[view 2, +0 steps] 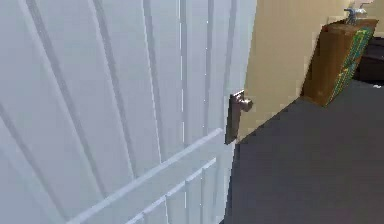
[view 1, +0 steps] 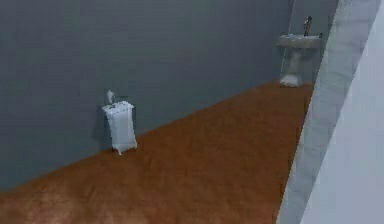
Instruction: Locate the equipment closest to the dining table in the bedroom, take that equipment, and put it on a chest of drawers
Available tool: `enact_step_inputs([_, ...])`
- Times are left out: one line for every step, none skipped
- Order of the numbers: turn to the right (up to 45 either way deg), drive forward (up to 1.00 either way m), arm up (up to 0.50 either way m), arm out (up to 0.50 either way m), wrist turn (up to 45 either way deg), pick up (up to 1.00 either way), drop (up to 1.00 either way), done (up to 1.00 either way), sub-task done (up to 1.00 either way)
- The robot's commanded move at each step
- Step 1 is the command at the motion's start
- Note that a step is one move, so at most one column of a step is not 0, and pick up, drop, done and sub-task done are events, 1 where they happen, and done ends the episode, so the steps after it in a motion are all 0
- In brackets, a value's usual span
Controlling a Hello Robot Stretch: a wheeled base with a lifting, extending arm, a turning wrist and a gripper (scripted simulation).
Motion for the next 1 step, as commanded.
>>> enact_step_inputs([-36.0, 0.00, 0.00, 0.00, 0.0, 0.00, 0.00, 0.00, 0.00])
